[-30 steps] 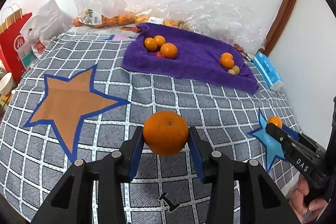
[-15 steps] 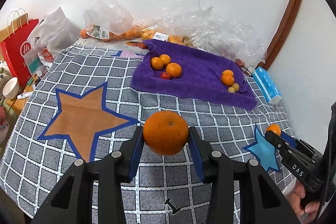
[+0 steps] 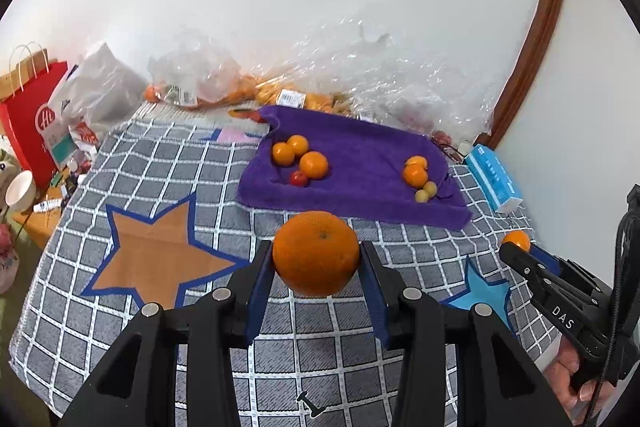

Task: Organize fruits
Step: 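Lift both held oranges and carry them toward the purple towel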

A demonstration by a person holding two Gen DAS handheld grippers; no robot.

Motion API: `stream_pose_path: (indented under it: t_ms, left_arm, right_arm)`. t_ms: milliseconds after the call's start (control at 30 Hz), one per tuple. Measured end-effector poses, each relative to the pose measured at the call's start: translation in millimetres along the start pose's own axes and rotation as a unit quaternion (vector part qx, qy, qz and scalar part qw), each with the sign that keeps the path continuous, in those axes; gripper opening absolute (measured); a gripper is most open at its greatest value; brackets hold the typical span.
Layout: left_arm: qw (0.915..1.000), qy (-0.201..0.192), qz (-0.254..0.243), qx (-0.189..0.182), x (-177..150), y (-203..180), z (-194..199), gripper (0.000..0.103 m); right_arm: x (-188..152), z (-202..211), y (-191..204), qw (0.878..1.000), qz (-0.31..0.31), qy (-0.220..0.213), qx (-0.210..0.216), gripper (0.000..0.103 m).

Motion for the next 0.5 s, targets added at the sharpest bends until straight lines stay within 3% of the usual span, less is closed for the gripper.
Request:
stream_pose_path:
  t_ms: [500]
  left_arm:
    - [0.9995,-0.029,0.000,-0.009,27.3,-3.7,23.6,0.040]
  right_arm:
    - [22.3,27.0,-7.4,0.999,-0.006,-0.034,-0.022,0.035]
Point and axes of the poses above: each gripper's, at about its wrist camera, not at the fingertips, and z roughly against the way its jaws point, y to its left, x to its top, the point moved 6 cm from there along -z, roughly the way its jaws point, and after that the axes turned 9 degrees about x, right-handed, at the moved point
